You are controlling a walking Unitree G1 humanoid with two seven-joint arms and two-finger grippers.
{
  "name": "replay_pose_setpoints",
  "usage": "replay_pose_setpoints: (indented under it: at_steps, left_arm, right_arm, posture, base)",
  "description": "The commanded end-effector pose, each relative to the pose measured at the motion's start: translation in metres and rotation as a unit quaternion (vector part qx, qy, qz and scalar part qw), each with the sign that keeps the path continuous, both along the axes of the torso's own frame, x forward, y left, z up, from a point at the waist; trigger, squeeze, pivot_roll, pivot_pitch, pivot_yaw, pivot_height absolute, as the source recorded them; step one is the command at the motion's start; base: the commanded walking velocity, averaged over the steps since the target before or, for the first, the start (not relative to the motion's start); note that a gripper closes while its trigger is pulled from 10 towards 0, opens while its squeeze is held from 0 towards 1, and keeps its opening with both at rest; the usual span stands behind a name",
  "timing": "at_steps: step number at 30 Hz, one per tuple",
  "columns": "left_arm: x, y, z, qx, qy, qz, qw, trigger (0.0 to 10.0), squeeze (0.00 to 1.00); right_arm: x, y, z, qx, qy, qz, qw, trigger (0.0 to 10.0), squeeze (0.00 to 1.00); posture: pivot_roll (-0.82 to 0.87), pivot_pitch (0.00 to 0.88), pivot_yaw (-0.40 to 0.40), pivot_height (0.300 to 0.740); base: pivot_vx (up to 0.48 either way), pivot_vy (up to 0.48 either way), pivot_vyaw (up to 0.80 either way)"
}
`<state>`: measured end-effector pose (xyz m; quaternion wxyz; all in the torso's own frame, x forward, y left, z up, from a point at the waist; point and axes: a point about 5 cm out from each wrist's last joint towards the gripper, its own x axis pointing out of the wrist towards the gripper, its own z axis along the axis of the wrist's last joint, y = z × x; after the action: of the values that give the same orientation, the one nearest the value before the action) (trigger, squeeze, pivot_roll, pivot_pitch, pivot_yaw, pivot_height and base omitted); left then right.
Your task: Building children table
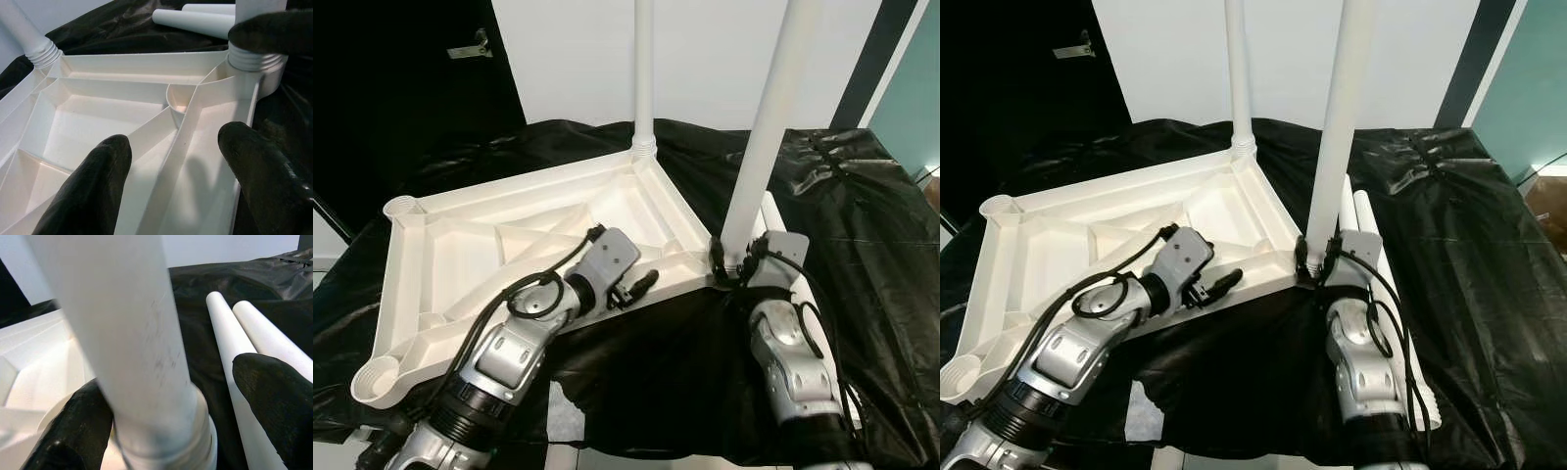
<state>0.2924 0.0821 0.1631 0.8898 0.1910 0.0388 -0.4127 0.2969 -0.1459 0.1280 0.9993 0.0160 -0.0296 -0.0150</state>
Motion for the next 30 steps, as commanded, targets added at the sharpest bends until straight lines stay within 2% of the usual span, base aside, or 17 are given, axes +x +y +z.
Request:
replay_pose_setpoints:
  at_steps: [1, 2, 3, 9, 10, 11, 12, 13, 15, 16, 17, 18, 19, 20, 23, 30]
  left_arm:
    - [-0.002, -0.002, 0.000, -0.001, 0.019, -0.048, 0.999, 10.0, 0.24]
    - [-0.002, -0.002, 0.000, -0.001, 0.019, -0.048, 0.999, 10.0, 0.24]
    - [-0.003, -0.002, 0.001, -0.009, 0.025, -0.049, 0.998, 10.0, 1.00]
    - [0.000, 0.004, 0.002, -0.001, 0.019, -0.040, 0.999, 10.0, 1.00]
    - [0.002, 0.008, 0.003, 0.008, 0.014, -0.035, 0.999, 10.0, 0.40]
    - [0.002, 0.008, 0.003, 0.008, 0.014, -0.035, 0.999, 10.0, 0.40]
    - [0.005, 0.014, 0.004, 0.015, 0.010, -0.028, 0.999, 10.0, 0.00]
    - [0.005, 0.014, 0.004, 0.015, 0.010, -0.028, 0.999, 10.0, 0.00]
    - [0.013, 0.028, 0.006, 0.030, 0.004, -0.007, 1.000, 10.0, 0.00]
    - [0.013, 0.028, 0.006, 0.030, 0.004, -0.007, 1.000, 10.0, 0.00]
    - [0.019, 0.039, 0.007, 0.040, 0.001, 0.011, 0.999, 10.0, 0.00]
    - [0.019, 0.039, 0.007, 0.040, 0.001, 0.011, 0.999, 10.0, 0.00]
    - [0.026, 0.058, 0.007, 0.063, -0.003, 0.039, 0.997, 10.0, 0.00]
    - [0.026, 0.058, 0.007, 0.063, -0.003, 0.039, 0.997, 10.0, 0.00]
    - [0.030, 0.079, 0.008, 0.090, -0.001, 0.061, 0.994, 10.0, 0.00]
    - [0.029, 0.097, 0.008, 0.114, 0.012, 0.060, 0.992, 10.0, 0.00]
  right_arm:
    - [-0.002, 0.001, -0.001, -0.002, 0.006, 0.004, 1.000, 10.0, 0.00]
    - [-0.002, 0.001, -0.001, -0.002, 0.006, 0.004, 1.000, 10.0, 0.00]
    - [-0.003, 0.001, -0.002, -0.002, 0.007, 0.004, 1.000, 10.0, 0.00]
    - [-0.009, 0.006, -0.004, -0.005, 0.020, 0.019, 1.000, 10.0, 0.00]
    - [-0.012, 0.009, -0.005, -0.006, 0.024, 0.032, 0.999, 10.0, 0.00]
    - [-0.012, 0.009, -0.005, -0.006, 0.024, 0.032, 0.999, 10.0, 0.00]
    - [-0.014, 0.012, -0.007, -0.010, 0.032, 0.044, 0.998, 10.0, 0.00]
    - [-0.014, 0.012, -0.007, -0.010, 0.032, 0.044, 0.998, 10.0, 0.00]
    - [-0.018, 0.016, -0.011, -0.013, 0.044, 0.071, 0.996, 10.0, 0.00]
    - [-0.018, 0.016, -0.011, -0.013, 0.044, 0.071, 0.996, 10.0, 0.00]
    - [-0.019, 0.018, -0.012, -0.019, 0.052, 0.082, 0.995, 10.0, 0.00]
    - [-0.019, 0.018, -0.012, -0.019, 0.052, 0.082, 0.995, 10.0, 0.00]
    - [-0.022, 0.020, -0.015, -0.025, 0.066, 0.096, 0.993, 10.0, 0.00]
    - [-0.022, 0.020, -0.015, -0.025, 0.066, 0.096, 0.993, 10.0, 0.00]
    - [-0.024, 0.022, -0.017, -0.024, 0.082, 0.105, 0.991, 10.0, 0.00]
    - [-0.027, 0.023, -0.014, -0.022, 0.091, 0.112, 0.989, 10.0, 0.00]
  posture:
    - [-0.05, 0.000, 0.025, 0.740]
    - [-0.05, 0.000, 0.025, 0.740]
    - [-0.06, 0.000, 0.026, 0.740]
    - [-0.06, 0.003, 0.025, 0.740]
    - [-0.06, 0.007, 0.023, 0.740]
    - [-0.06, 0.007, 0.023, 0.740]
    - [-0.06, 0.010, 0.024, 0.740]
    - [-0.06, 0.010, 0.024, 0.740]
    - [-0.06, 0.015, 0.023, 0.740]
    - [-0.06, 0.015, 0.023, 0.740]
    - [-0.05, 0.016, 0.023, 0.740]
    - [-0.05, 0.016, 0.023, 0.740]
    - [-0.06, 0.017, 0.026, 0.740]
    - [-0.06, 0.017, 0.026, 0.740]
    - [-0.06, 0.020, 0.027, 0.740]
    - [-0.05, 0.023, 0.026, 0.740]
  base:
    - [0.000, 0.000, 0.00]
    - [0.000, 0.000, 0.00]
    - [0.000, 0.000, 0.00]
    - [0.000, 0.000, 0.00]
    - [0.000, 0.000, 0.00]
    - [0.000, 0.000, 0.00]
    - [0.000, 0.000, 0.00]
    - [0.000, 0.000, 0.00]
    - [0.000, 0.000, 0.00]
    - [0.000, 0.000, 0.00]
    - [0.000, 0.000, 0.00]
    - [0.000, 0.000, 0.00]
    - [0.000, 0.000, 0.00]
    - [0.000, 0.000, 0.00]
    - [0.000, 0.000, 0.00]
    - [0.000, 0.000, 0.00]
